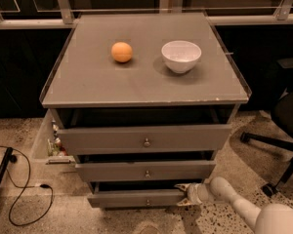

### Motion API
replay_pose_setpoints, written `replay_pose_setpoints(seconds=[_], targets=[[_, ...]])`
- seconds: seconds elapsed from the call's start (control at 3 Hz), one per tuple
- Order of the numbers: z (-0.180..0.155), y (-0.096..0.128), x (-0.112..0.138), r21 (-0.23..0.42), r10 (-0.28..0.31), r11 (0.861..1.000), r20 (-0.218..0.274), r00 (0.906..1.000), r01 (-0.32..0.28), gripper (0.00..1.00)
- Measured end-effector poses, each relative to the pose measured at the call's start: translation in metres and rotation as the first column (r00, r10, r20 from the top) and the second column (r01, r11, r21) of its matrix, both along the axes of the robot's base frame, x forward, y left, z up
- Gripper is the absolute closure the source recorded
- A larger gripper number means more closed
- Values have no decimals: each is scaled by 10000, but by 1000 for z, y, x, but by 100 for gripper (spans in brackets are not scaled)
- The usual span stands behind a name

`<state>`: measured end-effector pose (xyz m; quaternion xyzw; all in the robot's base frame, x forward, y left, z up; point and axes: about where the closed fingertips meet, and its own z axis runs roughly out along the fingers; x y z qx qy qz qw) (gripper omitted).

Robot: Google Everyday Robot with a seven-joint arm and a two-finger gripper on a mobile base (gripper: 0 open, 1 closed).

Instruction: Open bottom drawer

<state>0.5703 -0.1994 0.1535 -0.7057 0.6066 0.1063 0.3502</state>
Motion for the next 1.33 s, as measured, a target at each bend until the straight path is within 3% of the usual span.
replay_pose_setpoints(seconds=[0.33, 0.67, 1.0, 1.33], targets=[[-4, -15, -25, 192, 84, 9998, -166, 9998, -81, 61], [1, -15, -25, 193, 84, 9998, -167, 9998, -81, 84], [0, -21, -40, 271, 171, 9995, -220, 9996, -165, 100], [3, -20, -41, 271, 171, 9995, -220, 9996, -165, 100]])
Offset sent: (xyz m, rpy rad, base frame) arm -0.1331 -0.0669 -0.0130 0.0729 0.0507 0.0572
